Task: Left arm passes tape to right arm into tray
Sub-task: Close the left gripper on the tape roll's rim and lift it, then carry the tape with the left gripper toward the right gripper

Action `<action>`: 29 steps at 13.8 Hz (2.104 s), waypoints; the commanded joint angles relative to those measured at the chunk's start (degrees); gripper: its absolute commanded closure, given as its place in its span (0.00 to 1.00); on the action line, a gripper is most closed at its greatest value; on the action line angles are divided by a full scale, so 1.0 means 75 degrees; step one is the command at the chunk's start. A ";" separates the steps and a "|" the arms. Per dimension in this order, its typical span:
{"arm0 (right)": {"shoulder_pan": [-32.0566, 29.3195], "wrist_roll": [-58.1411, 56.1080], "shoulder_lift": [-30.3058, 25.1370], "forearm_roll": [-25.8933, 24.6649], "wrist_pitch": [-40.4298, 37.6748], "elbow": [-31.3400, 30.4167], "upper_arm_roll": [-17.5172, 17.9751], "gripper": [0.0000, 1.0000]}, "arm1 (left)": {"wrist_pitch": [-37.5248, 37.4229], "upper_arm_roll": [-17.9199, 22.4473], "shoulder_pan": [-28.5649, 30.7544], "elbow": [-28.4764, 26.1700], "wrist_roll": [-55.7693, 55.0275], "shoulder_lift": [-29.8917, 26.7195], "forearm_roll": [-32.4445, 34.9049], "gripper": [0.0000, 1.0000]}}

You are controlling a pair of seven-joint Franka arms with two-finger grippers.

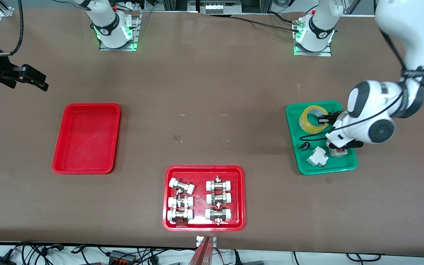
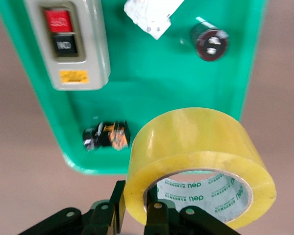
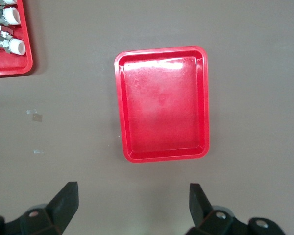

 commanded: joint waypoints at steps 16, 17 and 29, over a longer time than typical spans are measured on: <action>-0.0047 -0.0466 0.0383 0.0845 -0.0915 0.0124 0.0021 0.00 | 0.1918 -0.1907 -0.2038 0.3198 -0.2303 0.1449 -0.3306 1.00; -0.0094 -0.0490 0.0488 0.1232 -0.0986 0.0124 -0.0003 0.00 | 0.2445 -0.1907 -0.2226 0.3337 -0.2576 0.1683 -0.3589 1.00; 0.0023 -0.2843 0.1813 0.4867 0.0686 -0.0355 0.0032 0.00 | 0.4677 -0.1883 -0.3353 0.4041 -0.4523 0.2799 -0.3838 0.99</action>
